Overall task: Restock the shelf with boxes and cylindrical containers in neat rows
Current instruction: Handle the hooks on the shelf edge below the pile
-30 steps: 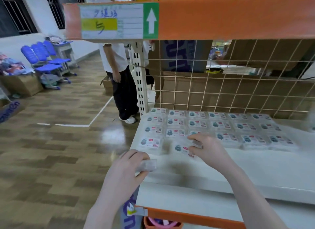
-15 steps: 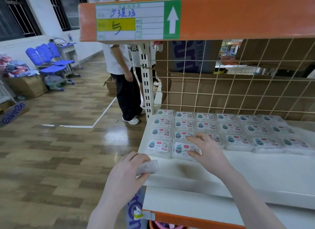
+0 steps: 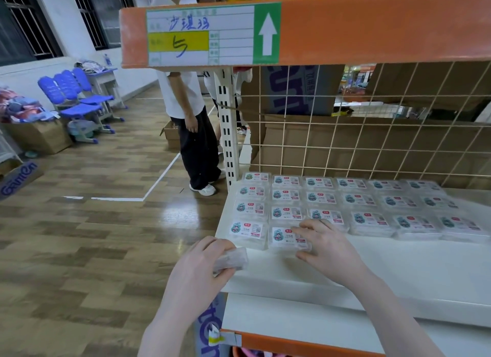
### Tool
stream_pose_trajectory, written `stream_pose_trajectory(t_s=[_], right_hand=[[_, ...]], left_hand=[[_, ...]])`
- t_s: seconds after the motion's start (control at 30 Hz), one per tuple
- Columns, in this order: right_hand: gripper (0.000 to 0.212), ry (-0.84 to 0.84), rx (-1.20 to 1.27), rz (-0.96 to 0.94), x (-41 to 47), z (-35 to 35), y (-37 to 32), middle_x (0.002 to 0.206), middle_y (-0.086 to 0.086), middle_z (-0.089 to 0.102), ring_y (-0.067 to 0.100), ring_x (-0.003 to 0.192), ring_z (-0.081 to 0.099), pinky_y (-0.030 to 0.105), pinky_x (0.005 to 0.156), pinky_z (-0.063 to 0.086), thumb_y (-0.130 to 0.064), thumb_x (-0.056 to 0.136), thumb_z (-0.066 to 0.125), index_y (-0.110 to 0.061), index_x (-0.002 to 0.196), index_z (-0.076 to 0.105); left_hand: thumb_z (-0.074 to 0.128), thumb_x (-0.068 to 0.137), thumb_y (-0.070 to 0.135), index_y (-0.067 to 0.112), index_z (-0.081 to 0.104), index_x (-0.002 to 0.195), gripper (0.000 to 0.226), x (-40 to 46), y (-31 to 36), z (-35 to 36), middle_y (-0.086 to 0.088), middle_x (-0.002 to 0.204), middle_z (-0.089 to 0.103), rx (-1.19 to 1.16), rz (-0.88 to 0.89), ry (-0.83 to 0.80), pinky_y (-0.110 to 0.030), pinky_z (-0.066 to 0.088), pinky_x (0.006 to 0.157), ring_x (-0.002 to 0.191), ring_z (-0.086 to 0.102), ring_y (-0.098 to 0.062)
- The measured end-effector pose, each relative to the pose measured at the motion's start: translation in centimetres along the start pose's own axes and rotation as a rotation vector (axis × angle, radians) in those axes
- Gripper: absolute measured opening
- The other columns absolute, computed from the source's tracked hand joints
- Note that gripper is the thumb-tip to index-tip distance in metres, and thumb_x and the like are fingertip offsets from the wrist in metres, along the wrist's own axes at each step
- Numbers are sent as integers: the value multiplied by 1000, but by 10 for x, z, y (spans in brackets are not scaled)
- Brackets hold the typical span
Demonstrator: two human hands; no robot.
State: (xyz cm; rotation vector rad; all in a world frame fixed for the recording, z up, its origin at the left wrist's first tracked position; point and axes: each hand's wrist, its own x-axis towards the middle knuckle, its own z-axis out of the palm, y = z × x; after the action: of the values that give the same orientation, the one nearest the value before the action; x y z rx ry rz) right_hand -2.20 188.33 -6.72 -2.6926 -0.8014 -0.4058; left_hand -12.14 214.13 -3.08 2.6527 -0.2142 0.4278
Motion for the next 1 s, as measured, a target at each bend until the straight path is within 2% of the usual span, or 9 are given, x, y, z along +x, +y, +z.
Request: stream_pose_trajectory(t_s=[0.07,0.17,0.37,0.5,0.67,0.77,0.87,1.0], right_hand=[[52,37,-3,-4,-2,3,0,93,0,65,24,82,64,29,77,51,-24,49,91,-19,97,72],[49,67,37,20,-4,8,0,95,3,65,26,82,64,34,73,53,-21,52,90,-18,98,72],[52,134,39,37,-9,11,-1,94,2,65,25,79,64,32,70,53,-24,51,91,-18,99,71],[47,197,40,21,-16,5,7,93,3,64,25,78,64,32,69,54,-25,59,88,-15,101,70],[40,293,15,93,-31,-10,22,93,4,66,27,78,66,33,65,53,-15,63,86,-12,100,71],[38,314,8,150,-45,-20,34,94,5,67,28,81,66,36,67,54,-12,66,84,-11,101,71],[36,306,23,207,-60,-30,47,93,3,67,27,80,66,34,67,52,-11,69,82,-11,103,70],[34,298,45,297,-80,-44,66,94,1,67,24,78,66,31,66,50,-12,72,79,-12,105,70]], left_hand=[[82,67,19,27,65,95,34,1,1,0,24,87,51,-5,-15,-5,-6,32,54,73,53,-5],[78,74,23,26,66,101,30,1,2,1,24,91,51,-12,-29,-15,-6,32,59,80,52,-2],[71,81,34,29,62,111,32,5,6,3,22,101,55,-50,-52,-62,-4,34,67,92,55,1],[71,81,36,29,62,112,33,9,11,4,22,100,53,-62,-53,-81,-4,35,69,94,55,2],[67,83,40,31,59,117,37,20,24,9,23,103,50,-88,-46,-111,-1,33,70,98,51,6],[66,84,39,29,57,121,40,28,35,15,22,106,50,-145,-37,-126,-5,36,77,100,50,8],[65,85,38,31,55,124,41,37,50,24,21,110,50,-196,-40,-166,-16,41,89,109,51,3],[66,85,35,32,55,124,40,47,75,38,20,111,51,-216,4,-214,-14,38,88,106,52,3]])
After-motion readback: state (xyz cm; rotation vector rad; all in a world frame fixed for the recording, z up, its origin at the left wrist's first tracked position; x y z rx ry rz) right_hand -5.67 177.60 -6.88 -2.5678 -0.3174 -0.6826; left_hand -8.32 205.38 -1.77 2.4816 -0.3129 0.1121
